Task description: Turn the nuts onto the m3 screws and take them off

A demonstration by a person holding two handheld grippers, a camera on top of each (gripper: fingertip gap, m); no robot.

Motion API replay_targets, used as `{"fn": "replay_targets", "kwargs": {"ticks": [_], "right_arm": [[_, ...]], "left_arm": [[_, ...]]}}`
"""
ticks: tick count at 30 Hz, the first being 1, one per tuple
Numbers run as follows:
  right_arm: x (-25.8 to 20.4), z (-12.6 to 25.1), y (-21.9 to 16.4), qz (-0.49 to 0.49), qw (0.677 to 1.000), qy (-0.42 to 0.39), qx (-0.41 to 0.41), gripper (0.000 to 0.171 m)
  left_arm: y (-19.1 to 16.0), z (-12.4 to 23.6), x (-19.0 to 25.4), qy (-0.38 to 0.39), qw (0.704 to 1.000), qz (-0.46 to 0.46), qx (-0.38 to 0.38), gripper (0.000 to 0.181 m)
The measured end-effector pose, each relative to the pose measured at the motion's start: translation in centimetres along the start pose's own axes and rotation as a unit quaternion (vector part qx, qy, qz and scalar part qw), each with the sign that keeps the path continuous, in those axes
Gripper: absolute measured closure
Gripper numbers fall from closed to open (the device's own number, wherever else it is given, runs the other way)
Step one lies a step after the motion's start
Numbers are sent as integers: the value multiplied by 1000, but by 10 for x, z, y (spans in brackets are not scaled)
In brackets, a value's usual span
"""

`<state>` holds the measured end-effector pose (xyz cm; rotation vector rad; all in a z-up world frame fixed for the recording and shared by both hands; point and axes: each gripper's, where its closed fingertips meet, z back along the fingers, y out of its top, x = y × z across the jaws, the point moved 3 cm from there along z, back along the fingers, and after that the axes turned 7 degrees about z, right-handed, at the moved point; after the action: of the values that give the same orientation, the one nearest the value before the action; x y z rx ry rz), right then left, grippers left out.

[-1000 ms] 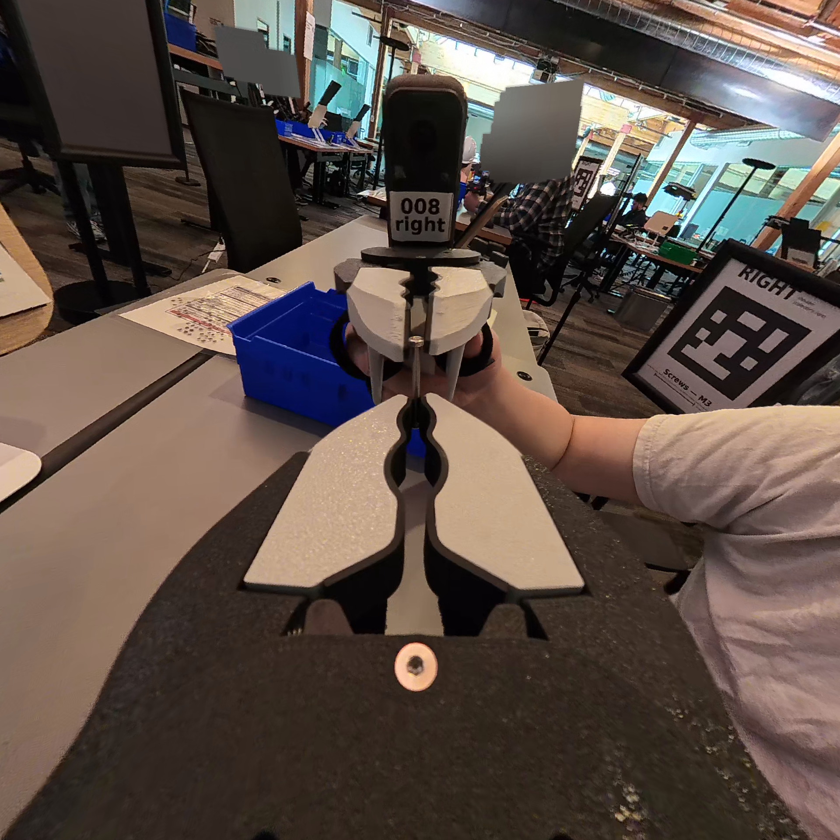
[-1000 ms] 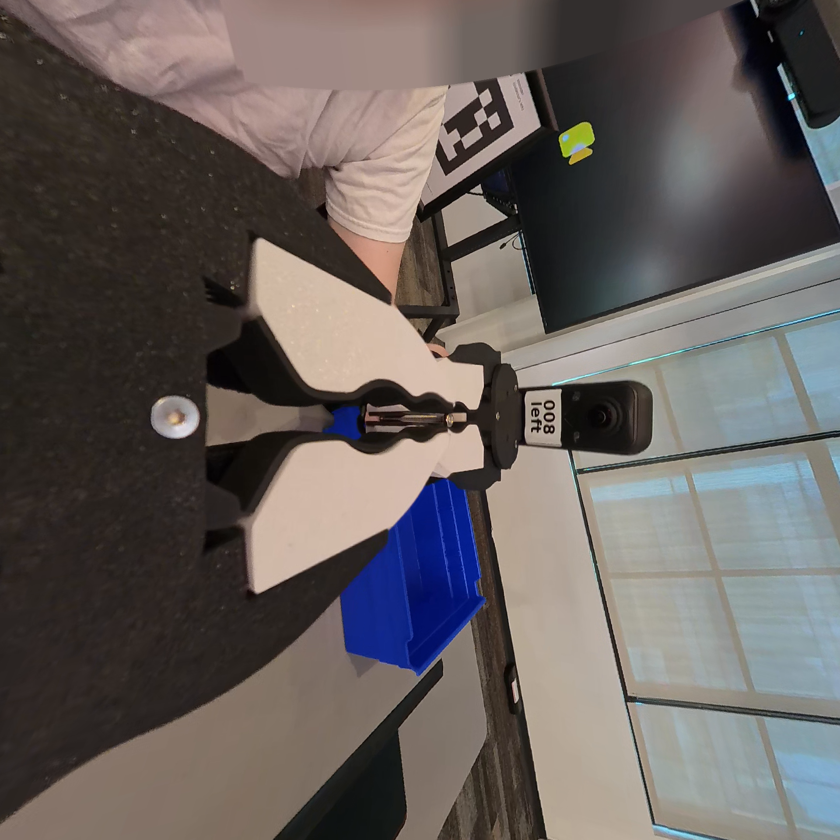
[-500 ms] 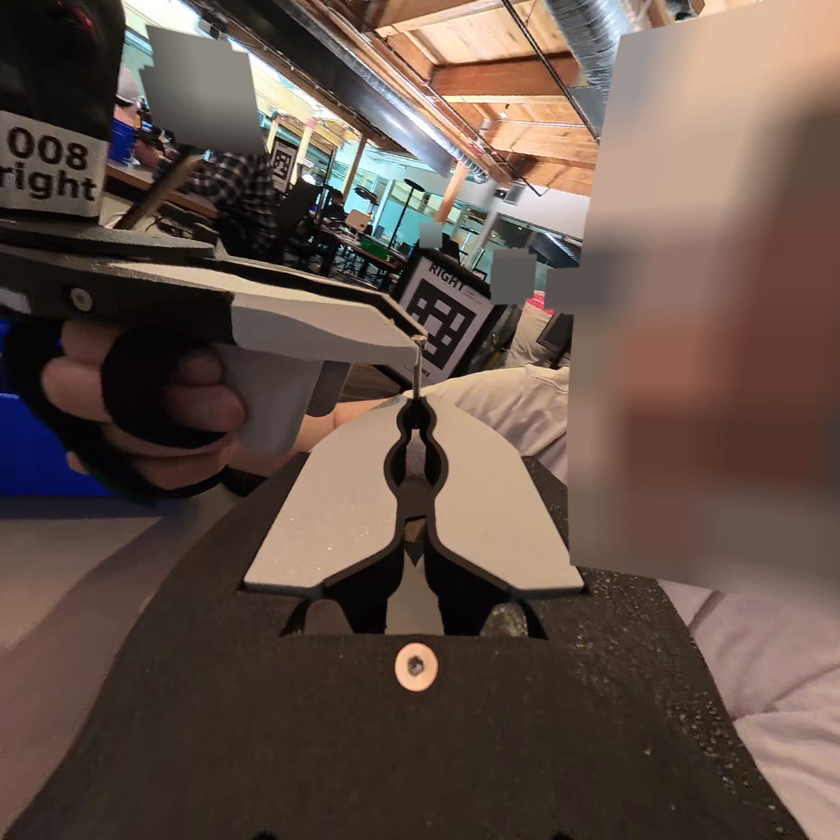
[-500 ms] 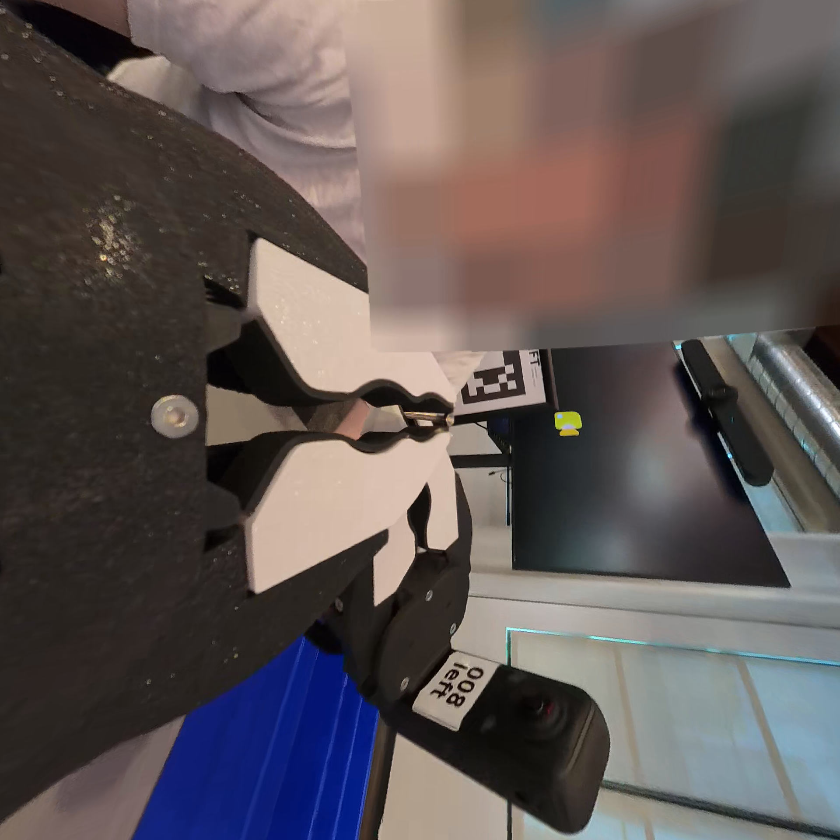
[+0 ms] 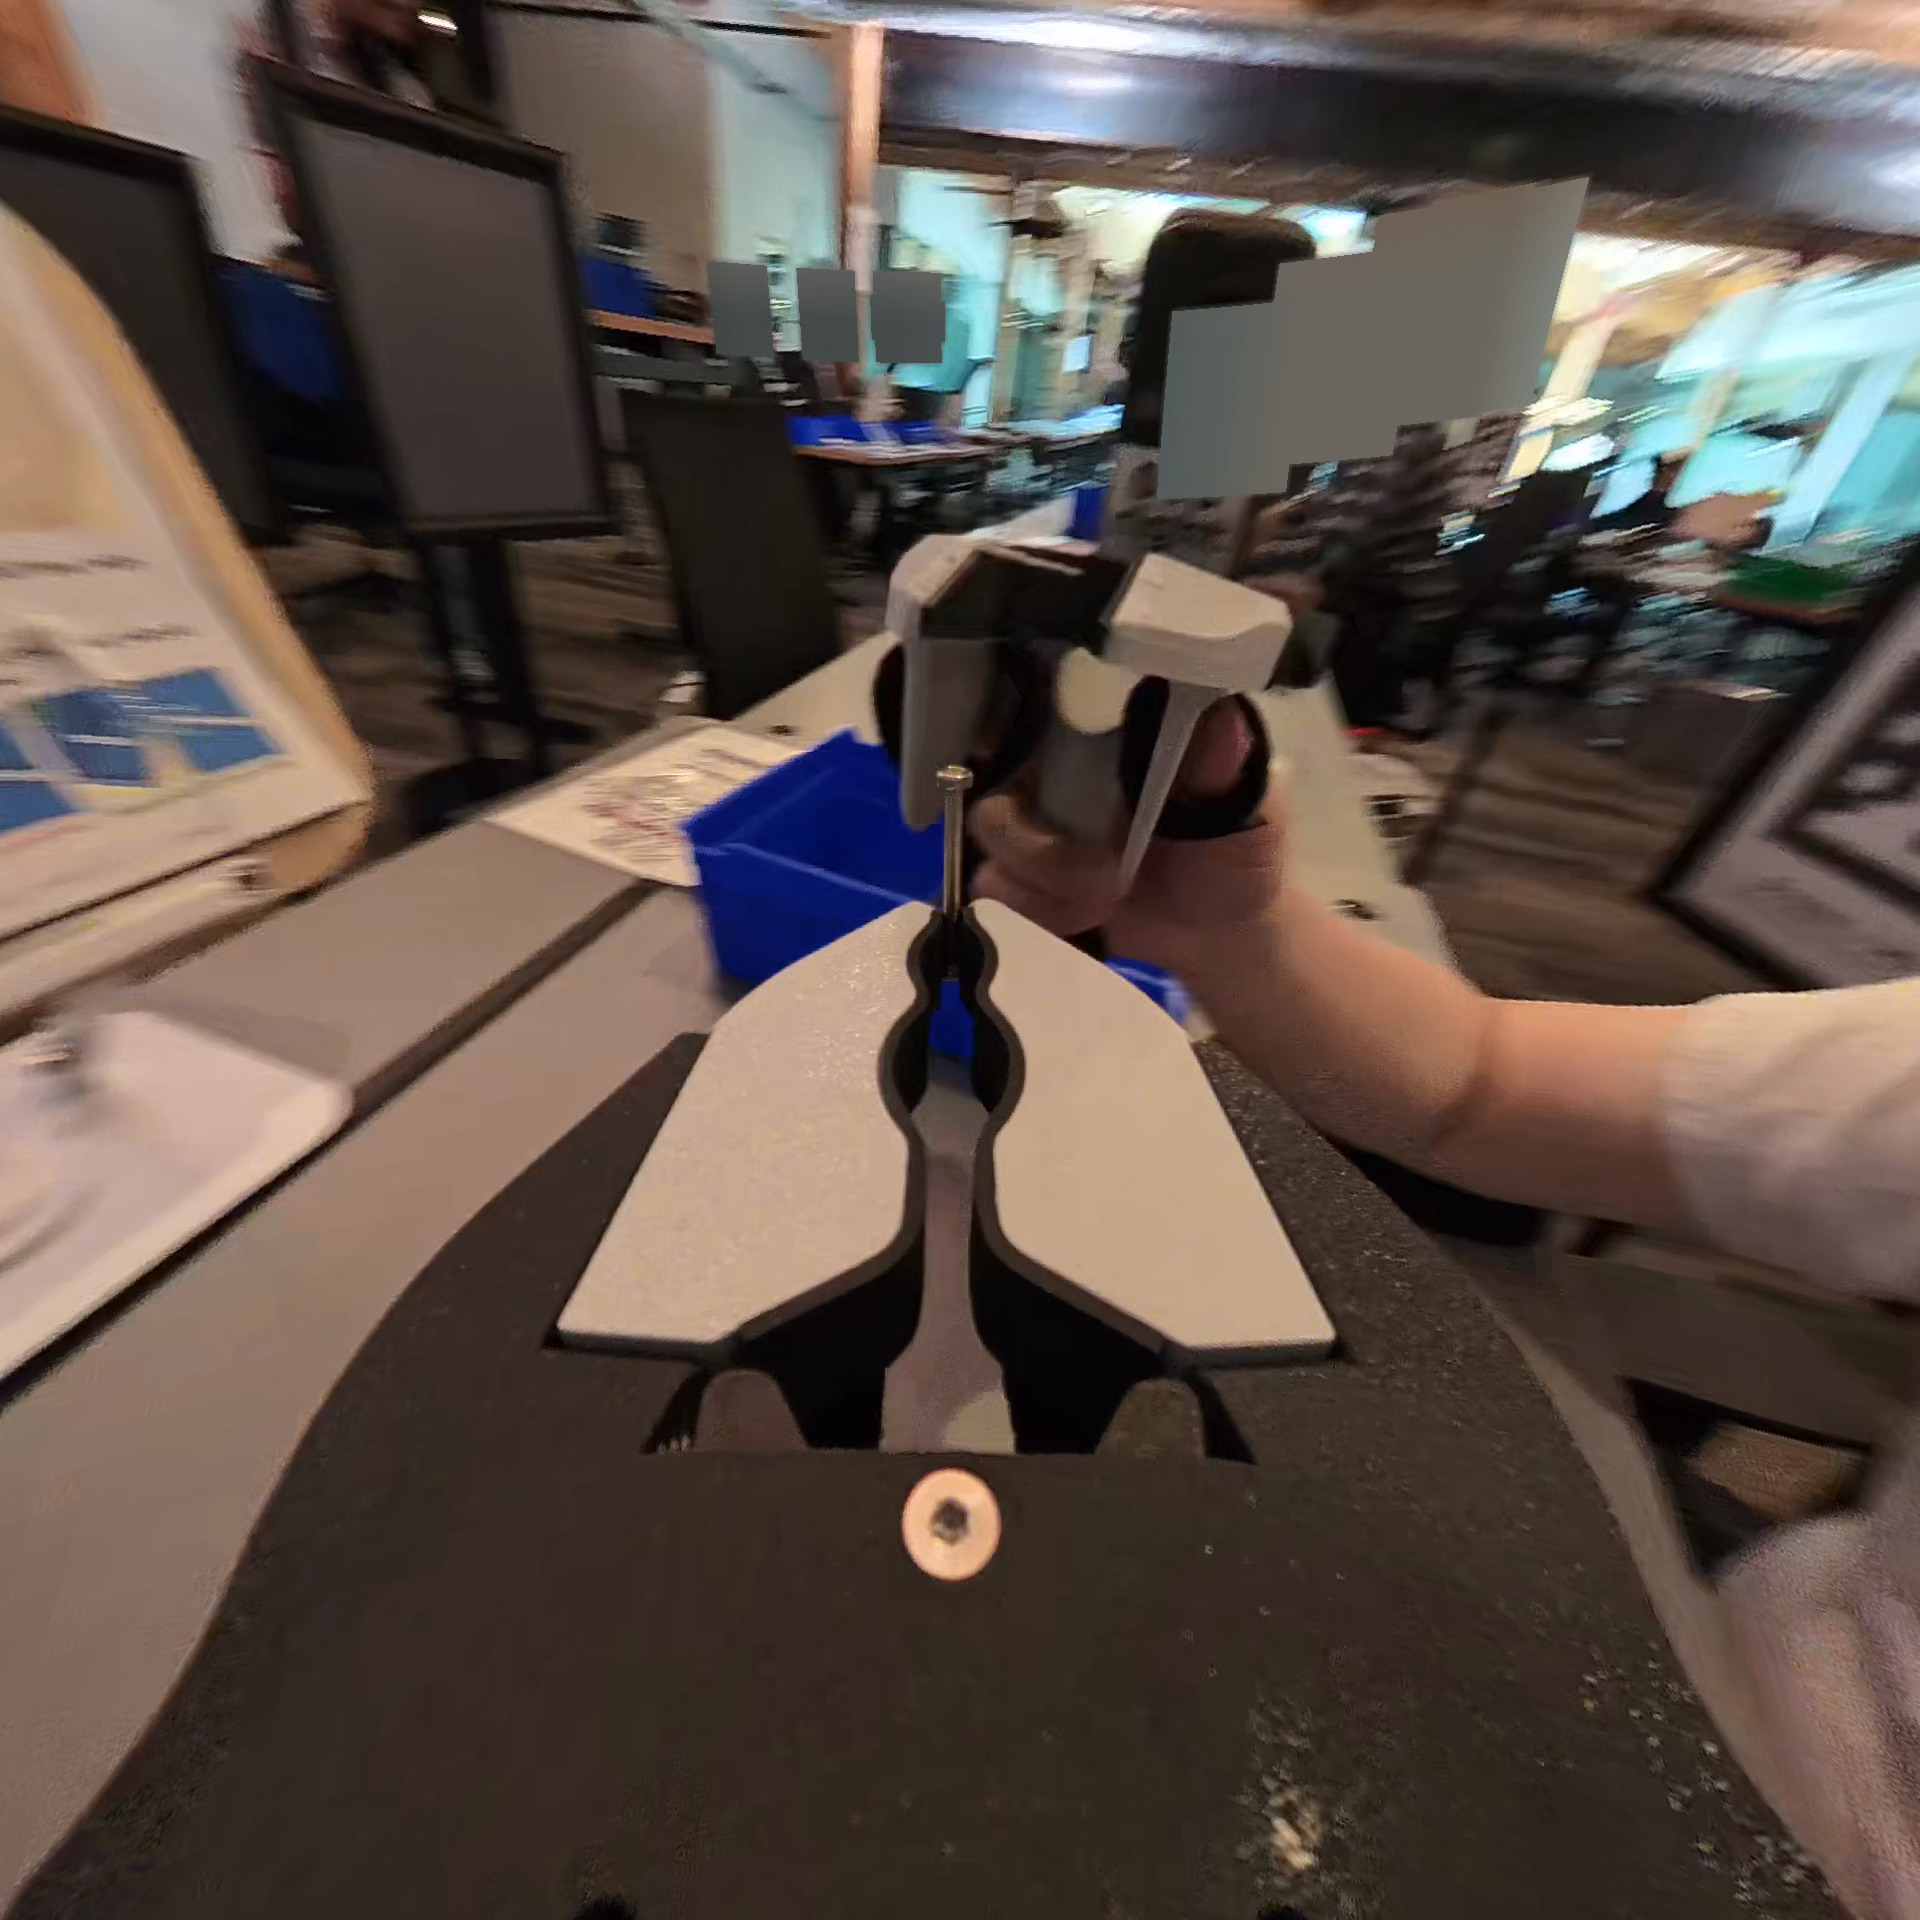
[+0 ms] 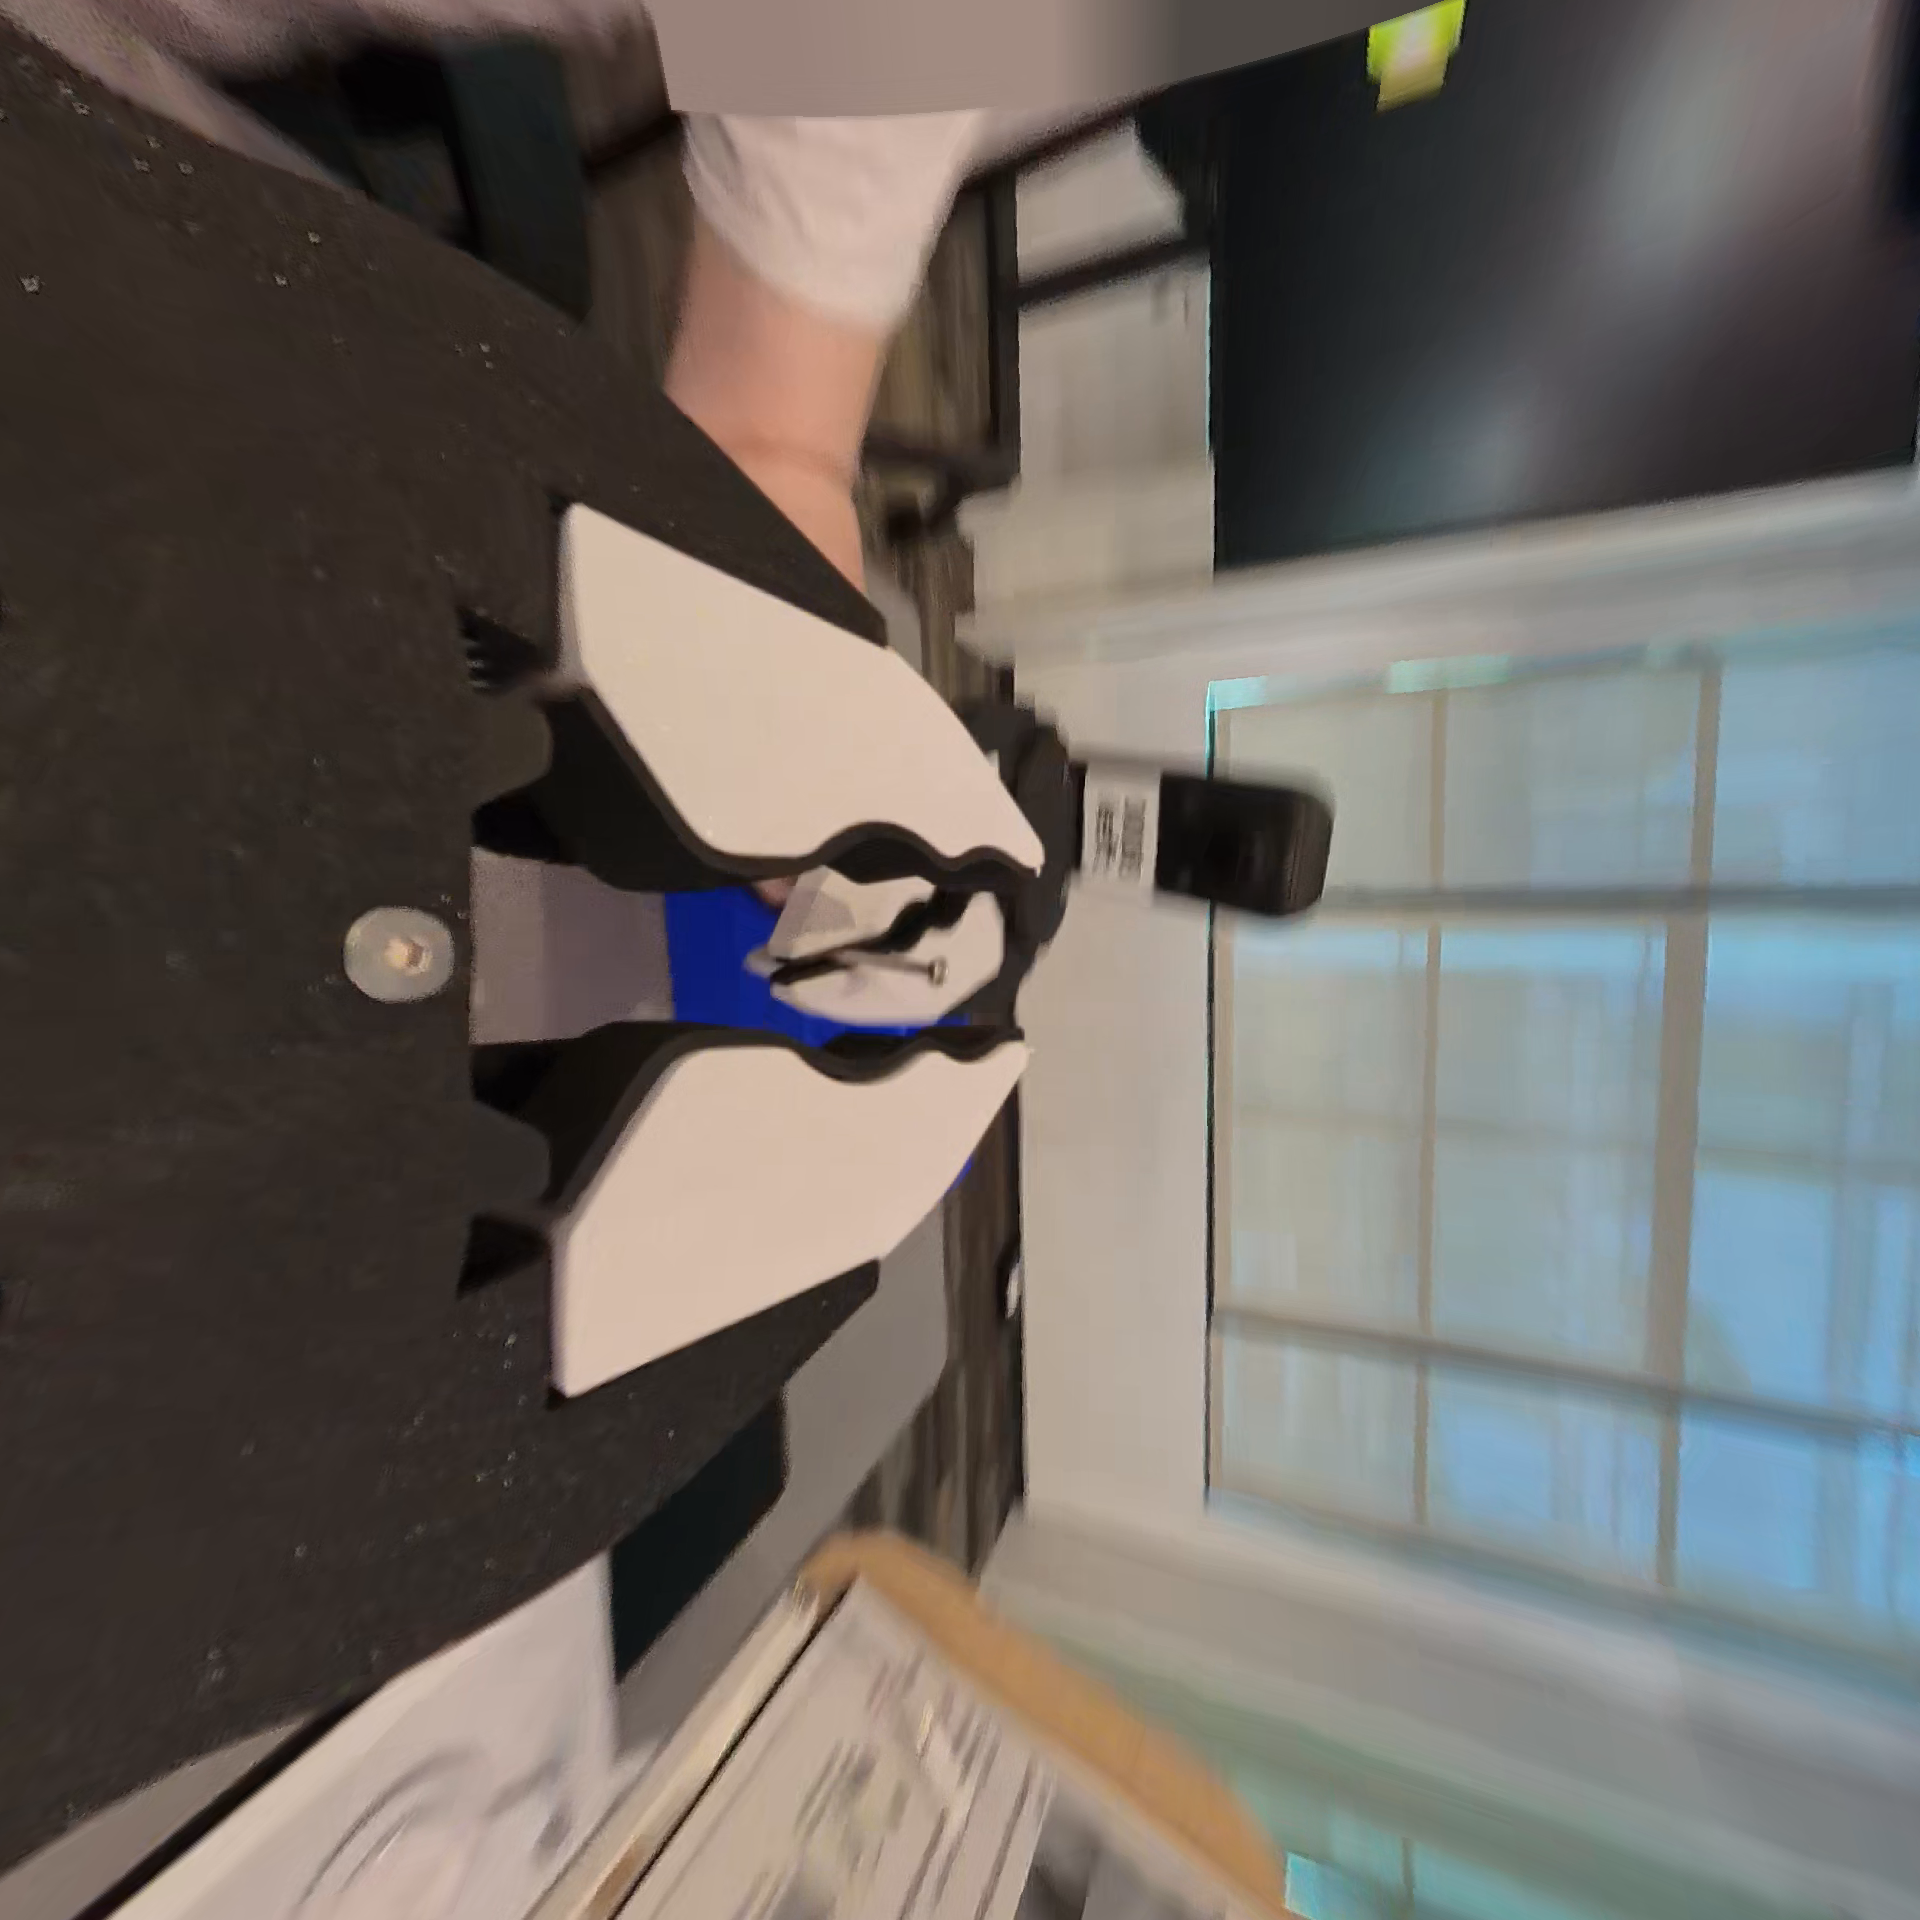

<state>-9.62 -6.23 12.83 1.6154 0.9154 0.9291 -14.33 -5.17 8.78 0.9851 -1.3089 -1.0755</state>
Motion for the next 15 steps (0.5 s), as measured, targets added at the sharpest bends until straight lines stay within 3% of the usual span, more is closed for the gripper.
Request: {"fn": "replay_targets", "kwargs": {"ticks": [2,5,15], "right_arm": [[12,0,-8,19,997,-70,-35,147],[5,-8,-14,40,996,-68,-51,147],[5,-15,-27,46,990,-101,-82,161]], "left_arm": [[0,2,-9,71,997,-40,0,180],[-2,1,-12,106,993,-51,-3,180],[-1,1,-11,99,995,-31,3,180]]}}
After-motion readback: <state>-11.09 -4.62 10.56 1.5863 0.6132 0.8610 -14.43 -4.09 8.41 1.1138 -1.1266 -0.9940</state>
